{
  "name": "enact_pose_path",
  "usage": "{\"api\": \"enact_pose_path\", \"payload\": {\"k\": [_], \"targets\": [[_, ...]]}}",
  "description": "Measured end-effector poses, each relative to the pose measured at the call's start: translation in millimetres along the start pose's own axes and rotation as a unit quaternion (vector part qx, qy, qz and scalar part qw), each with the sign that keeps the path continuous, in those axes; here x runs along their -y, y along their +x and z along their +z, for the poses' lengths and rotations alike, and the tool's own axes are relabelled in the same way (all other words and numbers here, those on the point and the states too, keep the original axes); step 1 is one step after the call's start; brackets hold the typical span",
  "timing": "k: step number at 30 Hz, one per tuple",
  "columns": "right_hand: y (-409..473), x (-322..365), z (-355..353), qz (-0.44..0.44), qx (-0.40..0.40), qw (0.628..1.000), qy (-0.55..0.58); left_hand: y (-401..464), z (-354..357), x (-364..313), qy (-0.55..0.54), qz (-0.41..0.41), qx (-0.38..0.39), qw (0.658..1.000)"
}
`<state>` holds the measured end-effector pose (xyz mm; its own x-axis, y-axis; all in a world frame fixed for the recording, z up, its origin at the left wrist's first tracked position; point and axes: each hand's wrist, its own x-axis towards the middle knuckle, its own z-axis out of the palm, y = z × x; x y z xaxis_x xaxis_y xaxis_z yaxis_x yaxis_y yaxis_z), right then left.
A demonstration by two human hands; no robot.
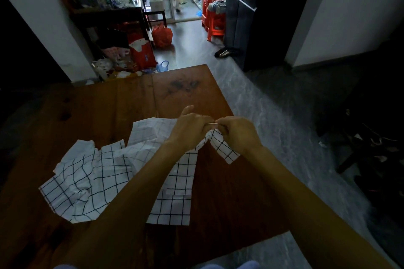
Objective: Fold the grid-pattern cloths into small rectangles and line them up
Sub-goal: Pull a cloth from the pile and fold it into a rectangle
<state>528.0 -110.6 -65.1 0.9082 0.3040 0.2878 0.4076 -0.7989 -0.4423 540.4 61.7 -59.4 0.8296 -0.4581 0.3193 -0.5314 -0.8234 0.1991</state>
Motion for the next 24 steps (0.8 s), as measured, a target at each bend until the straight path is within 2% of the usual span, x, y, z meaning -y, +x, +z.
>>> {"api": "enact_pose_path", "payload": {"k": [5,9,14,18,24], "targets": [[0.6,-9.6,-12.1,0.022,0.016,0.999,-0.031,0.7,-8.8,11.2,0.008,-0.008,-0.024,1.000],[0.5,-14.9,-19.1,0.036,0.013,0.999,-0.032,-1.7,-8.8,16.7,-0.003,-0.048,-0.035,0.998],[3.9,-15.9,-21.3,0.055,0.012,0.998,-0.025,-3.4,-7.7,22.4,0.023,-0.066,-0.023,0.997],[5.4,-17.9,-22.2,0.075,-0.002,0.997,-0.022,-3.0,-11.1,21.0,-0.011,-0.106,-0.014,0.994],[5.9,-5.4,-24.4,0.087,-0.023,0.995,-0.041,7.0,0.3,0.4,-0.073,-0.116,-0.012,0.991]]}}
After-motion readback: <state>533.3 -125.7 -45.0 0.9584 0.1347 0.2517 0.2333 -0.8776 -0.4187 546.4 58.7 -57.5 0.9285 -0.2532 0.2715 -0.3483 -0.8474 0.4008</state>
